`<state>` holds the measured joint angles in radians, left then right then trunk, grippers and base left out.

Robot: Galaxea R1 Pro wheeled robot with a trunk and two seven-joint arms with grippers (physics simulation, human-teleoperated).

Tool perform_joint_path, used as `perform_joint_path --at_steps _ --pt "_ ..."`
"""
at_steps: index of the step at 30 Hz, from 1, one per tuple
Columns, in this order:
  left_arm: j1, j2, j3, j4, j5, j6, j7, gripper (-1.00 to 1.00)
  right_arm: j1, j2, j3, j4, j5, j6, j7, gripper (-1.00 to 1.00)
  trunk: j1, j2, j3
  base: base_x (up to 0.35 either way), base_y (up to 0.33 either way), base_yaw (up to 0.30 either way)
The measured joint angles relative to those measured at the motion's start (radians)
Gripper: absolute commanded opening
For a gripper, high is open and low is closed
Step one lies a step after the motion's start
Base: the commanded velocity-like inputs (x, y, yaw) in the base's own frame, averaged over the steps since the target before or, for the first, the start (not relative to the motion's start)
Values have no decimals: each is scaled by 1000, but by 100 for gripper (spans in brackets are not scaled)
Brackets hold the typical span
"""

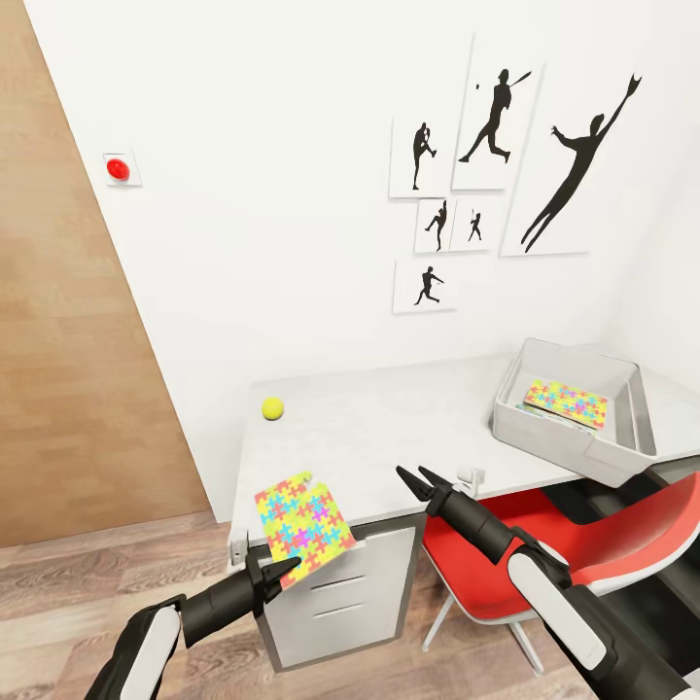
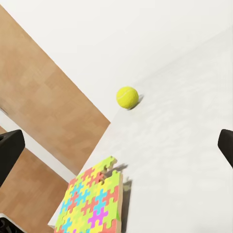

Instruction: Put all the toys in the child's room - the three board games (two on the bed and one on the table), the two jigsaw puzzles on the table, and the tennis ball on the table - inside the toy box on the table in the child's room.

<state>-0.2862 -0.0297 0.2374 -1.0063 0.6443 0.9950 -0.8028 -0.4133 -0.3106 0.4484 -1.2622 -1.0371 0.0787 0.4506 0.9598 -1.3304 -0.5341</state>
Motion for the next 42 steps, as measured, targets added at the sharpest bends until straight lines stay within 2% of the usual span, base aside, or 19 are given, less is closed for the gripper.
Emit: perform_joint_path --at_steps 15,32,42 --pt "0 1 2 -3 -11 -6 -12 -100 0 0 0 0 0 0 0 100 0 0 0 0 0 0" --pt "0 3 1 -23 -11 -8 -16 -100 0 0 0 0 0 -1 -1 100 -65 119 53 0 0 0" --pt "0 3 0 -84 -11 5 -17 -100 0 0 0 0 1 -1 -2 100 -103 189 85 0 0 0"
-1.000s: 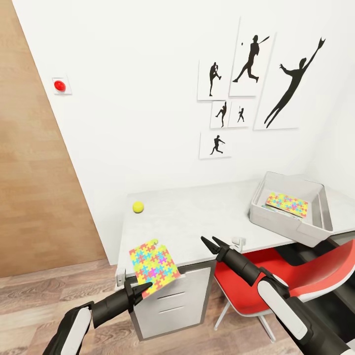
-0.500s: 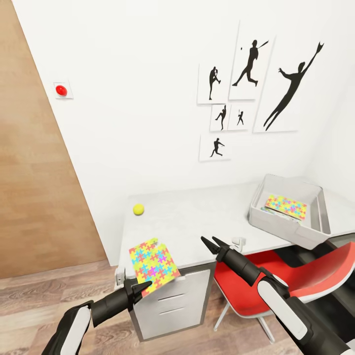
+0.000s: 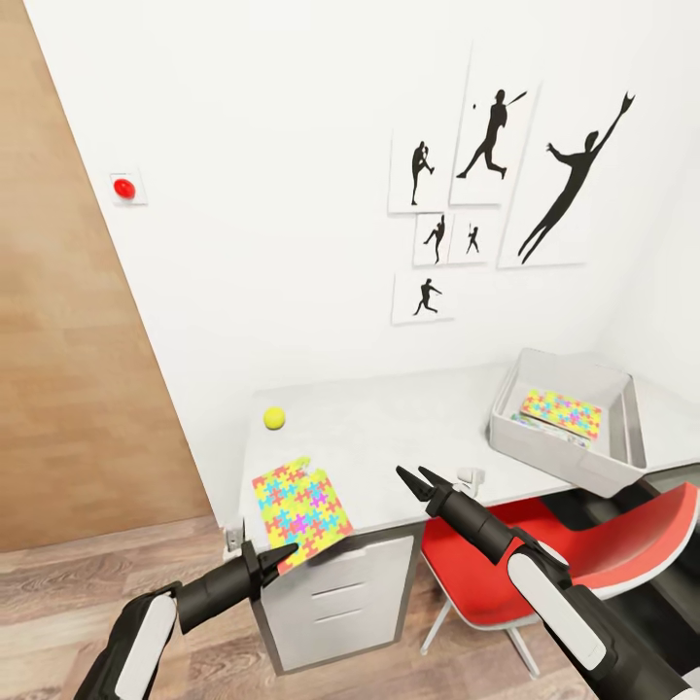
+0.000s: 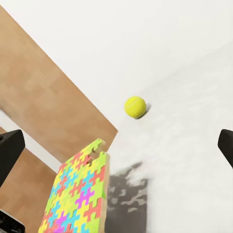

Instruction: Put all the toys in the child's room - the three board games (two on the bed and one on the table), the two jigsaw puzzles on the table, and the tennis ball on the table - inside the toy box on the table in the child's room.

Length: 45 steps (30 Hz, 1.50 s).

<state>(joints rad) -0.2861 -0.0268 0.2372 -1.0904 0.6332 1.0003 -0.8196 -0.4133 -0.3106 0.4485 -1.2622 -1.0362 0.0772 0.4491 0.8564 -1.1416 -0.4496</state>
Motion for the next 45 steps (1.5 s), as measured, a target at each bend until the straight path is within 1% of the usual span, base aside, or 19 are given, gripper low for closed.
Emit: perform_joint_path --at_steps 6,11,14,18,24,29,30,31,33,45 --pt "0 0 -8 -21 -1 18 1 -100 0 0 0 0 10 -1 0 100 -23 42 19 0 0 0" --pt "0 3 -6 -24 -1 31 0 -100 0 0 0 0 18 0 -1 100 -23 42 19 0 0 0" --pt "0 5 -6 -43 2 37 1 -100 0 0 -2 0 19 0 -1 100 -35 63 28 0 0 0" --pt "0 7 -9 -95 5 41 0 -100 0 0 -3 -1 20 0 -1 100 -50 91 41 0 0 0" --pt "0 12 -7 -113 0 43 0 -100 0 -1 -3 -1 20 0 -1 100 -73 133 60 0 0 0" --pt "0 24 -7 -116 -3 44 0 -100 0 -2 -3 -5 19 -1 0 100 -92 168 75 0 0 0" --pt "0 32 -6 -116 -3 44 0 -100 0 -2 -3 -5 19 -1 0 100 -96 175 78 0 0 0" --pt "0 55 -5 -116 -3 43 -1 -100 0 -1 -3 -9 19 0 -1 100 -100 182 82 0 0 0" --pt "0 65 -5 -116 -1 44 -1 -100 0 -1 -3 -10 19 0 -1 100 -107 196 88 0 0 0" --pt "-5 74 -8 -120 -2 44 -1 -100 0 -2 -5 -15 19 -2 1 100 -153 280 126 0 0 -3"
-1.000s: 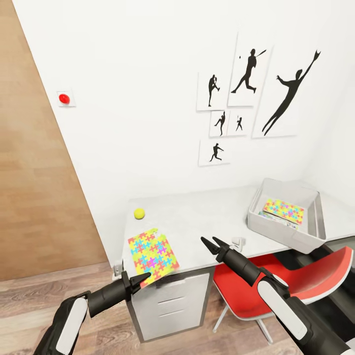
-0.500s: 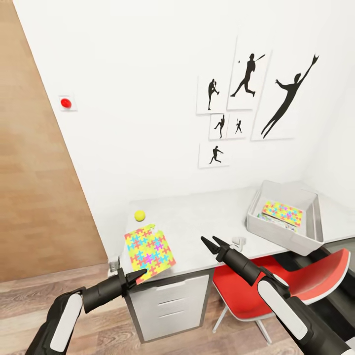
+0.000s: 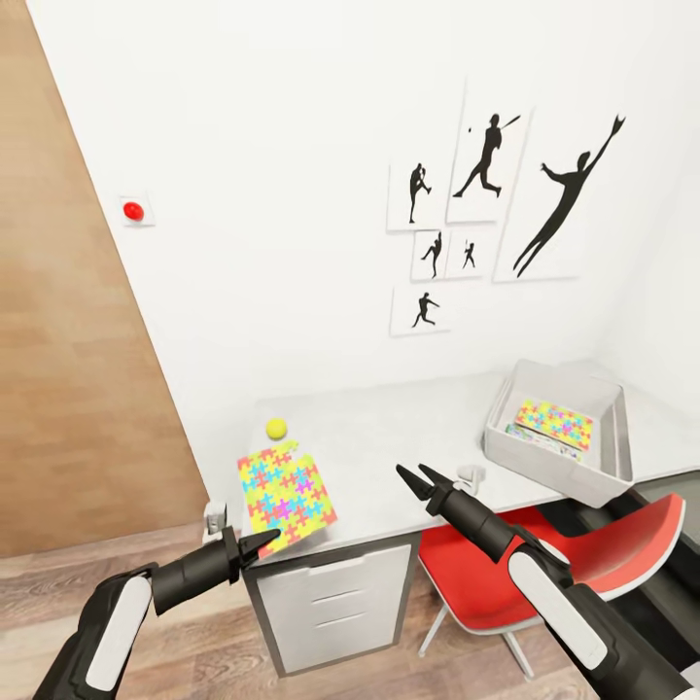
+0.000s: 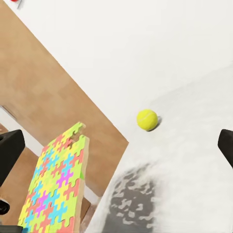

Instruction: Put all the toys in the child's room - the three board games (two on the bed and one on the table), the two jigsaw puzzles on the table, and the tennis ball on the table - inside the toy box on the table in the child's room.

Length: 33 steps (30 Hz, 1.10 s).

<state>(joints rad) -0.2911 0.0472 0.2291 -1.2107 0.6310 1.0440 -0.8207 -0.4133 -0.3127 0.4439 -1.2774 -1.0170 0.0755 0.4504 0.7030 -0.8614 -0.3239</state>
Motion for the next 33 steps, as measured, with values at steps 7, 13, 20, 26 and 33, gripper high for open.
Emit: perform_joint_path --at_steps 7,13,20,26,33 --pt "-1 17 -3 -31 0 0 -1 -100 1 -9 -1 -72 0 11 -1 100 -27 49 26 0 0 -170" --pt "-1 46 -52 -35 0 0 -2 -100 7 -12 -1 -88 0 16 -1 100 -50 91 49 0 0 -242" --pt "-1 55 -91 -35 2 0 -2 -100 9 -3 0 -89 1 16 -3 100 -77 140 73 -26 0 -66" --pt "-1 56 -93 -36 1 0 -2 -100 9 -3 0 -88 1 11 -1 100 -99 182 92 -266 0 -2" --pt "-2 56 -93 -35 2 0 -2 -100 9 -3 0 -86 1 10 -1 100 -127 231 114 -81 0 -1"
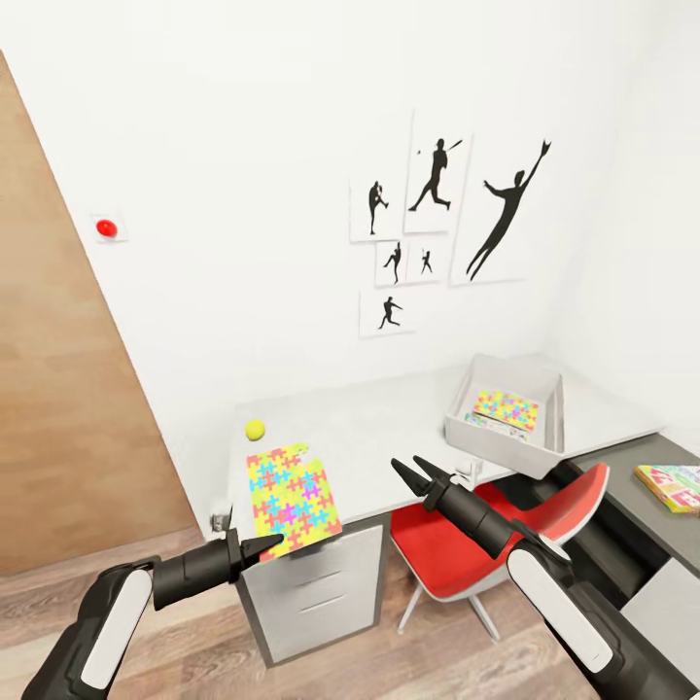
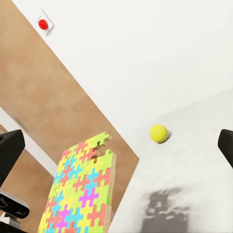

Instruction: Put all the toys in the child's room - the three board games (two on the bed and one on the table), the two jigsaw puzzles on the table, and the tennis ball on the table - inside the toy box on the table in the child's room.

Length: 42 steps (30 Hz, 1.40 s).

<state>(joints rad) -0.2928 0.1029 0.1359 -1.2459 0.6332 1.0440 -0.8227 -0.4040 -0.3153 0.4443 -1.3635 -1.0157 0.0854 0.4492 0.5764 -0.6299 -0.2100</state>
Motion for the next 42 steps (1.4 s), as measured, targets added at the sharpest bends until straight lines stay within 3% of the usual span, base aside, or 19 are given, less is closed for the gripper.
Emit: perform_joint_path --at_steps 33,42 --pt "0 0 0 1 -3 0 -1 -100 0 1 1 9 0 2 0 100 -127 232 138 -1 0 -194" --pt "0 0 0 1 -3 -1 0 -100 0 1 1 9 0 2 0 100 -127 232 149 0 0 -214"
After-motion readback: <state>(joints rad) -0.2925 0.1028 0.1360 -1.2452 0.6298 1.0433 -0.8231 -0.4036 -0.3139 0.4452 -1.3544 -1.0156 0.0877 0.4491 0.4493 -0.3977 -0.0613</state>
